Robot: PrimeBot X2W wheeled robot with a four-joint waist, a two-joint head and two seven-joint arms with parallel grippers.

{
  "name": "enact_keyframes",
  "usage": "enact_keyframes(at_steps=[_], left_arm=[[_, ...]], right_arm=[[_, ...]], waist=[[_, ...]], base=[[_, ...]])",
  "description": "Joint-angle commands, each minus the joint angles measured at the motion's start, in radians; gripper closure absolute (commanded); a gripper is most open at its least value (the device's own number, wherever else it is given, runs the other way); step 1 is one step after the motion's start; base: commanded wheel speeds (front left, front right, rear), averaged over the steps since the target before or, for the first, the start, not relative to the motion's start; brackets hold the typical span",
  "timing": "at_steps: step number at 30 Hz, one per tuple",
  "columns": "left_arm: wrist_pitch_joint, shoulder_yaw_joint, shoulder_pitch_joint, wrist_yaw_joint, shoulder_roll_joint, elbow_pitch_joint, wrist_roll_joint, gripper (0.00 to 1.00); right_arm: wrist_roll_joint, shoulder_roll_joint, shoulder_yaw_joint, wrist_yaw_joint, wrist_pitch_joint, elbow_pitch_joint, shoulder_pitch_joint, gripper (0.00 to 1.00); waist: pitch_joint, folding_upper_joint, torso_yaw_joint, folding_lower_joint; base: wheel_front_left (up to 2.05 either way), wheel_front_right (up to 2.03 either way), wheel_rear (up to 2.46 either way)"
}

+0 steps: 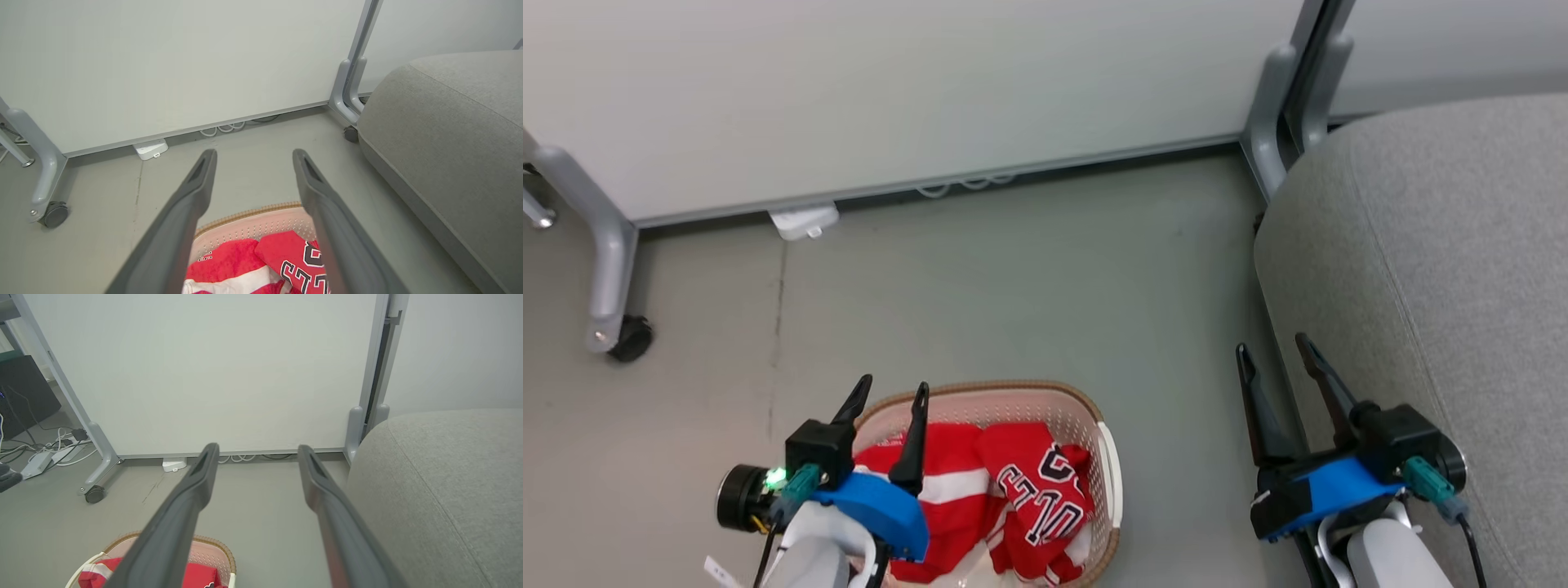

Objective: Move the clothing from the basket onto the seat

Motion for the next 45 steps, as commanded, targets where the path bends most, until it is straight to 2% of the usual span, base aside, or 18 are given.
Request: enact_keyframes(at_steps=[1,14,24,38,45], left_arm=[[-0.003,-0.015,-0.046,-0.011,0.004,0.044,-0.007,0.0],[-0.003,-0.132,-0.295,-0.067,0.005,0.354,-0.062,0.0],[0.004,-0.226,-0.411,-0.081,0.005,0.525,-0.123,0.0],[0.111,-0.47,-0.419,-0.084,0.005,0.492,-0.385,0.0],[0.17,-0.574,-0.449,-0.084,0.005,0.494,-0.48,0.0]], right_arm=[[-0.008,-0.002,-0.002,-0.001,-0.005,-0.007,-0.03,0.0],[-0.012,-0.002,-0.003,-0.001,-0.005,-0.056,-0.161,0.0],[-0.019,-0.002,-0.005,-0.001,-0.005,-0.082,-0.246,0.0],[-0.032,-0.002,-0.023,-0.001,-0.005,-0.101,-0.291,0.0],[-0.038,-0.002,-0.022,-0.001,-0.005,-0.115,-0.308,0.0]], waist=[[0.07,0.0,-0.031,-0.0001],[0.308,0.0,-0.082,-0.0001],[0.451,0.0,-0.099,-0.0001],[0.57,0.0,-0.088,-0.0001],[0.62,0.0,-0.086,-0.0001]], base=[[0.0,0.0,0.0],[0.0,0.0,0.0],[0.0,0.0,0.0],[0.0,0.0,0.0],[0.0,0.0,0.0]])
